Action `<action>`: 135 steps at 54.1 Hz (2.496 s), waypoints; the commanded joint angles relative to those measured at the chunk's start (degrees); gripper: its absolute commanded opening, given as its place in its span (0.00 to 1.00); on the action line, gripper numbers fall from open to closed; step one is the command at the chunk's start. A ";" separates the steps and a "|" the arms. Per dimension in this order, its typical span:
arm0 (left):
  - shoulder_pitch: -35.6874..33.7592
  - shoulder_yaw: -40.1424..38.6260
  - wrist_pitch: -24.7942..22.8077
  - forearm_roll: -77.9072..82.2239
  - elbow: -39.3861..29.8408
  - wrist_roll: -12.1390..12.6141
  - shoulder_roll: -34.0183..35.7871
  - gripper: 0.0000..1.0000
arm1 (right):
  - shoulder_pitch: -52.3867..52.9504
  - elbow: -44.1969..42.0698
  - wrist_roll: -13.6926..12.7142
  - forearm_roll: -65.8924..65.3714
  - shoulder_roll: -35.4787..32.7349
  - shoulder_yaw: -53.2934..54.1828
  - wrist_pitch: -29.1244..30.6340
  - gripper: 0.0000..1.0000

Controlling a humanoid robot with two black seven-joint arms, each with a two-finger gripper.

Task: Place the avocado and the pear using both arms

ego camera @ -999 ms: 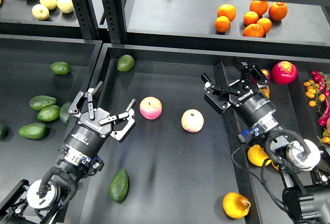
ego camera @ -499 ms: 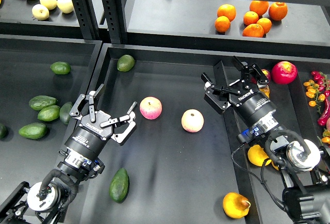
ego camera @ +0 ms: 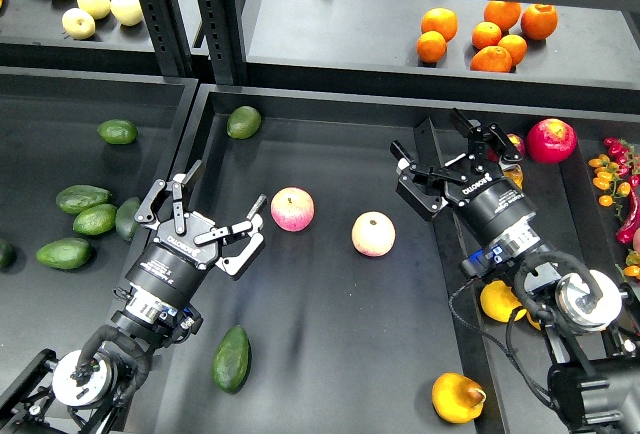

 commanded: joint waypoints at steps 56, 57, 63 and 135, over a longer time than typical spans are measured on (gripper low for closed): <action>-40.09 33.66 0.00 3.12 1.07 13.94 35.41 1.00 | 3.60 -0.26 0.00 -0.53 0.00 0.74 -1.84 1.00; -41.14 34.72 0.00 3.12 1.07 13.94 35.94 1.00 | 3.87 -0.26 0.00 -0.53 0.00 0.74 -2.11 1.00; -47.13 42.46 0.00 3.48 1.07 13.94 37.88 1.00 | 5.36 -0.62 0.00 -0.62 0.00 0.83 -3.08 1.00; -86.42 109.09 0.00 24.74 12.57 13.94 8.44 1.00 | 10.28 -5.63 0.00 -0.97 0.00 0.83 -2.73 1.00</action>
